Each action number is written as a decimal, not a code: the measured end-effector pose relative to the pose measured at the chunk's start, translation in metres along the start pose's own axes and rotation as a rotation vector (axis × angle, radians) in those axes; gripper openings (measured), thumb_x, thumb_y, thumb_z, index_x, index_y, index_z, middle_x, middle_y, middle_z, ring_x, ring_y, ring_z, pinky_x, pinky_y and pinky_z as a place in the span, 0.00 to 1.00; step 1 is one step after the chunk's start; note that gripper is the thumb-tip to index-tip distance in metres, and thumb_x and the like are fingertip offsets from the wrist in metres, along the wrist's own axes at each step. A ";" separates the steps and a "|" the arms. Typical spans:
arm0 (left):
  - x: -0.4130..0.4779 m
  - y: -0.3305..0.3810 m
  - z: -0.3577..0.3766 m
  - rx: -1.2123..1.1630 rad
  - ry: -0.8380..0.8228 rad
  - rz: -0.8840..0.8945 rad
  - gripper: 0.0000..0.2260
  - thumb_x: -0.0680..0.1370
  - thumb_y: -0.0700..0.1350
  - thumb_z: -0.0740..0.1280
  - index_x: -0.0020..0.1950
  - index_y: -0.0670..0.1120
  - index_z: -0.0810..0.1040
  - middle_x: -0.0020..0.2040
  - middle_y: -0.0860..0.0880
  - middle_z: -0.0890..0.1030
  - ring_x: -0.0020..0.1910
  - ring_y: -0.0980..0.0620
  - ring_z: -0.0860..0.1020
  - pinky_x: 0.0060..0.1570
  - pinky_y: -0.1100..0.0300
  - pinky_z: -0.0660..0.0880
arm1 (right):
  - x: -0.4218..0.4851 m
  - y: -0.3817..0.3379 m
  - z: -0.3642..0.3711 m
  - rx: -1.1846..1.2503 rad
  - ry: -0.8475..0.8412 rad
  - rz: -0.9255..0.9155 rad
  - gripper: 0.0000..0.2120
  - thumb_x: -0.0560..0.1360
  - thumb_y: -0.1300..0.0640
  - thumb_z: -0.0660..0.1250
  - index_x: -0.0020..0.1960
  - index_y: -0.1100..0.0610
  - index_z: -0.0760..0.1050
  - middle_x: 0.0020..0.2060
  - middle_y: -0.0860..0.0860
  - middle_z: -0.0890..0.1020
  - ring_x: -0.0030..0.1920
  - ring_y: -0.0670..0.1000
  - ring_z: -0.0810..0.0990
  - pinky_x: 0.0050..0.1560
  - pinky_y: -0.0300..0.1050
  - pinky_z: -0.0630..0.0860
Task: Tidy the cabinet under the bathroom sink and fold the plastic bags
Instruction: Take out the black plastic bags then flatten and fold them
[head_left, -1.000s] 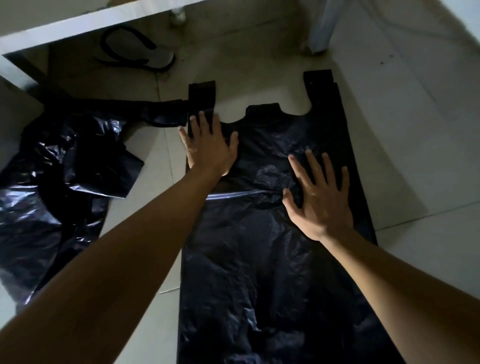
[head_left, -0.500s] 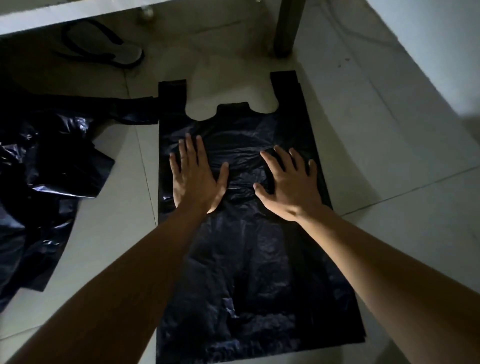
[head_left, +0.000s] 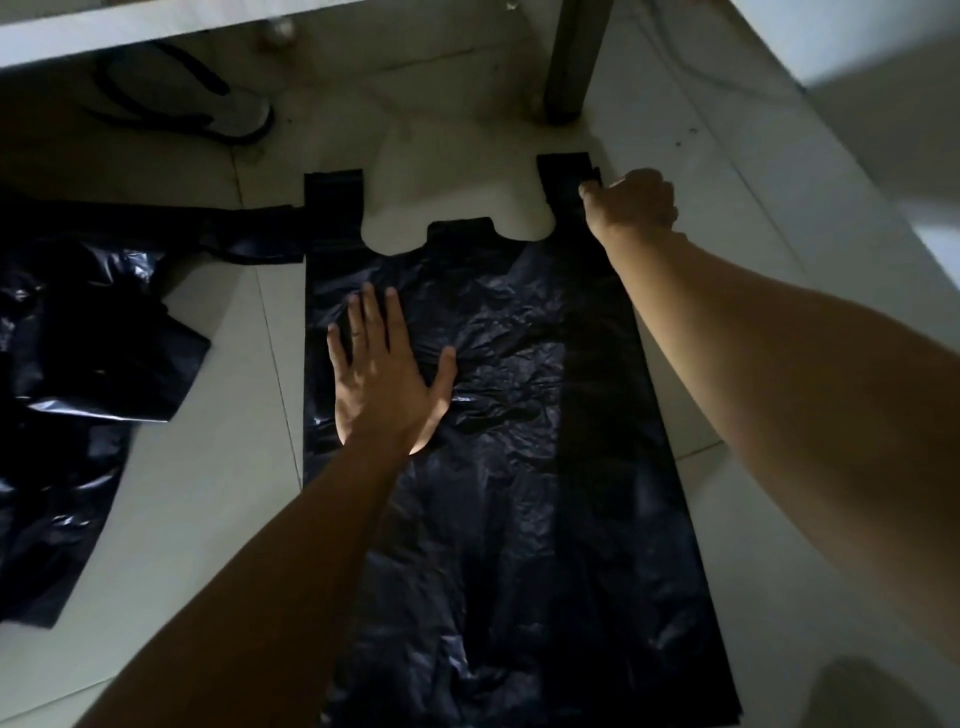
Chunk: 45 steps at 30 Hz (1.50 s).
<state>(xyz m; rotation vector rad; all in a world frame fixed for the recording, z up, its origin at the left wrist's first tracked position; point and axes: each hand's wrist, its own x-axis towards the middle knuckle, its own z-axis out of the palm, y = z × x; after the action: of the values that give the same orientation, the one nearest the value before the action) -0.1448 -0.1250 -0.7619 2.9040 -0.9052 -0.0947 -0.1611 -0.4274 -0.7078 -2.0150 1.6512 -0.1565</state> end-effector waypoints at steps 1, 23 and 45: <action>0.000 0.000 0.000 0.002 -0.001 0.001 0.39 0.79 0.68 0.44 0.81 0.43 0.42 0.81 0.42 0.43 0.80 0.45 0.42 0.77 0.41 0.45 | 0.002 -0.001 0.001 0.014 0.009 -0.014 0.34 0.74 0.33 0.63 0.70 0.57 0.72 0.67 0.56 0.74 0.67 0.58 0.72 0.68 0.58 0.68; 0.001 0.000 0.002 0.023 0.006 -0.002 0.39 0.79 0.68 0.44 0.81 0.44 0.42 0.81 0.42 0.43 0.80 0.45 0.43 0.78 0.42 0.45 | 0.017 -0.023 -0.003 0.237 0.052 -0.114 0.21 0.73 0.42 0.65 0.63 0.49 0.74 0.61 0.51 0.77 0.60 0.55 0.77 0.62 0.55 0.74; -0.006 0.005 -0.013 -0.049 -0.087 -0.143 0.38 0.78 0.65 0.47 0.81 0.44 0.43 0.82 0.46 0.44 0.80 0.45 0.43 0.75 0.35 0.45 | -0.162 0.114 0.026 -0.539 -0.235 -0.733 0.32 0.81 0.37 0.46 0.81 0.44 0.40 0.81 0.49 0.42 0.81 0.55 0.41 0.77 0.66 0.42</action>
<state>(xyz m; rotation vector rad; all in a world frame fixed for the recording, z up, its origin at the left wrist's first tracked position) -0.1518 -0.1250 -0.7482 2.9352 -0.6949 -0.2528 -0.2911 -0.2804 -0.7452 -2.8393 0.7927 0.2935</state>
